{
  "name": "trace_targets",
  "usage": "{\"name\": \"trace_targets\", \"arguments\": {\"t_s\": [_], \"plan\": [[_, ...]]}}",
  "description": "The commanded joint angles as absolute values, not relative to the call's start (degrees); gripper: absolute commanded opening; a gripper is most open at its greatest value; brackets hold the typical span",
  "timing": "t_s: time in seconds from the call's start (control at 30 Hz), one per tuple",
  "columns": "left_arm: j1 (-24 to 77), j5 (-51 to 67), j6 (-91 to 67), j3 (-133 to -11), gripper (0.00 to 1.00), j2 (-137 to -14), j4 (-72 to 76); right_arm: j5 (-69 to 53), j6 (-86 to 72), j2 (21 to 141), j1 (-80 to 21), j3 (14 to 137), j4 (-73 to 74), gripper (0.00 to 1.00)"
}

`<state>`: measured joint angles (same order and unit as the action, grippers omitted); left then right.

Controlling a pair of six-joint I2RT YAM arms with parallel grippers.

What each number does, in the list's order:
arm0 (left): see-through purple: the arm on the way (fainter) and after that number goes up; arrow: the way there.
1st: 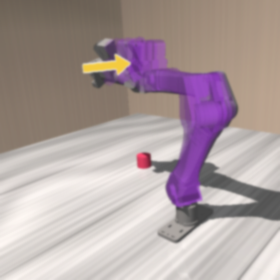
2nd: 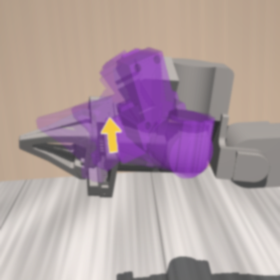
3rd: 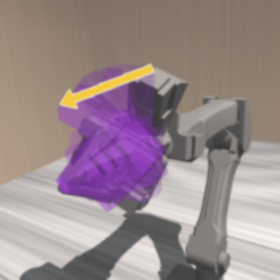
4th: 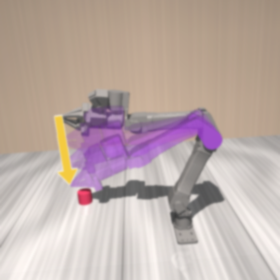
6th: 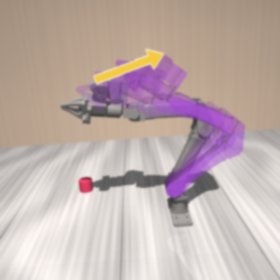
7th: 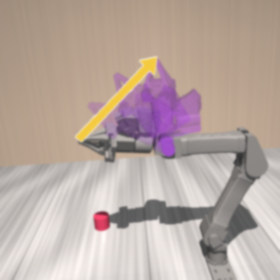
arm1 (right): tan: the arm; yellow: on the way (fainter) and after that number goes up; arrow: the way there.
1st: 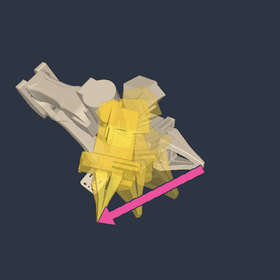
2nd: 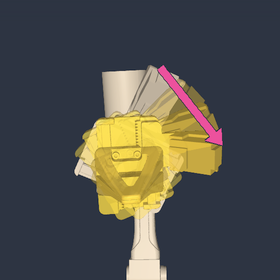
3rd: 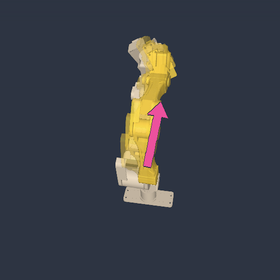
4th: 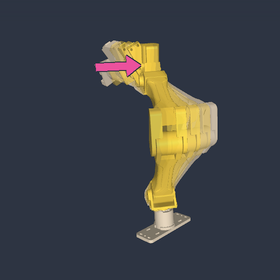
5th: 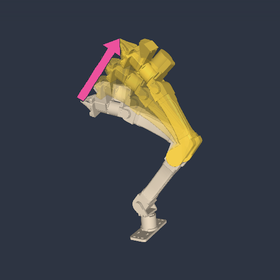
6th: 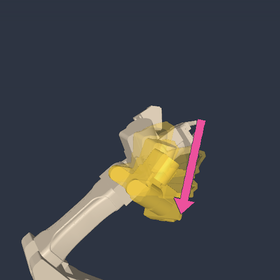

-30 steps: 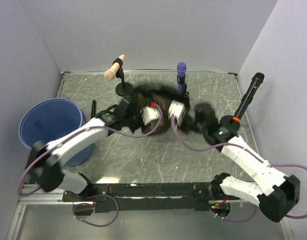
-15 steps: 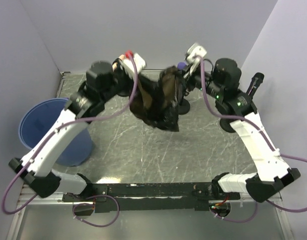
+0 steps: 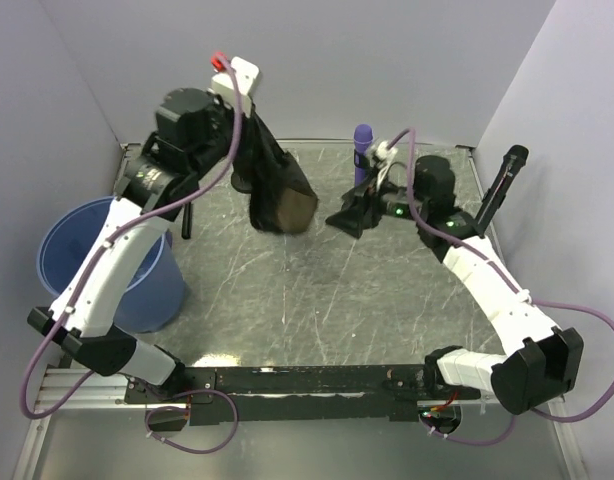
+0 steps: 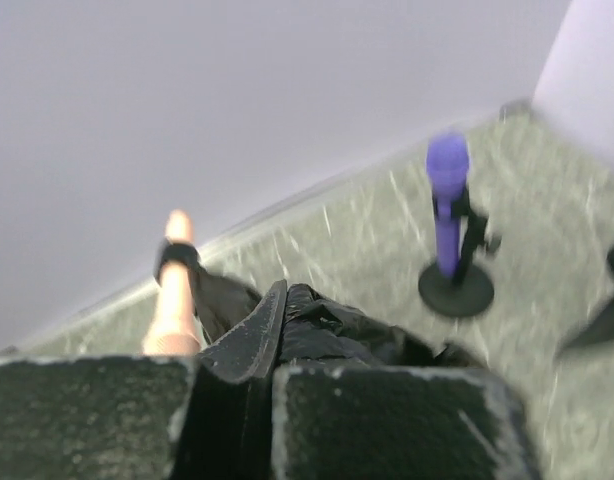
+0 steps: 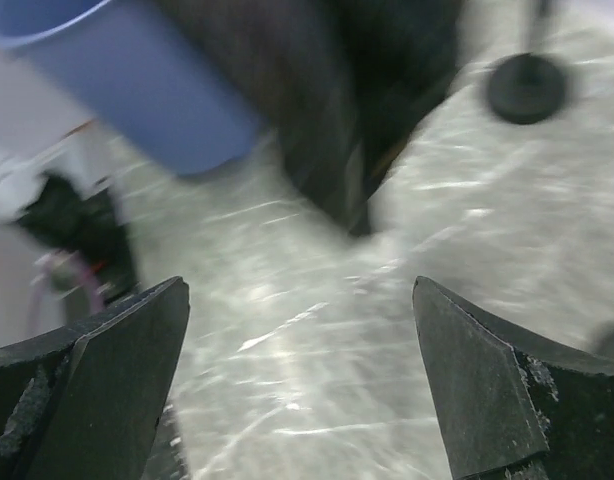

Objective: Put the trash bags into the trash bin
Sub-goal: Unfold the trash bag at the center of the board.

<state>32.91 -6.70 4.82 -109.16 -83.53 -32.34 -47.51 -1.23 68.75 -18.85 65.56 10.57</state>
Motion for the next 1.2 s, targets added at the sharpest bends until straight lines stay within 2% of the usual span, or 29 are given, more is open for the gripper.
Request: {"name": "trace_targets", "arguments": {"t_s": [0.0, 0.2, 0.5, 0.83, 1.17], "plan": [[32.6, -9.3, 2.5, -116.0, 0.01, -83.8, -31.6, -53.7, -2.6, 66.8, -24.1, 64.2, 3.1, 0.99], [32.6, -10.9, 3.8, -122.0, 0.01, -85.7, -30.3, -51.6, 2.5, 69.0, -26.3, 65.7, 1.4, 0.99], [32.6, -12.8, 6.2, -131.7, 0.01, -90.1, -27.2, -40.5, 9.3, 77.0, -34.3, 71.3, -7.5, 0.99], [32.3, -14.0, 7.9, -132.7, 0.01, -90.4, -25.8, -33.8, 2.0, 85.5, -35.2, 77.7, -13.2, 0.99], [31.8, -14.8, 9.2, -132.9, 0.01, -90.3, -24.7, -32.5, -2.2, 85.1, -31.8, 77.1, -11.3, 0.99]]}}
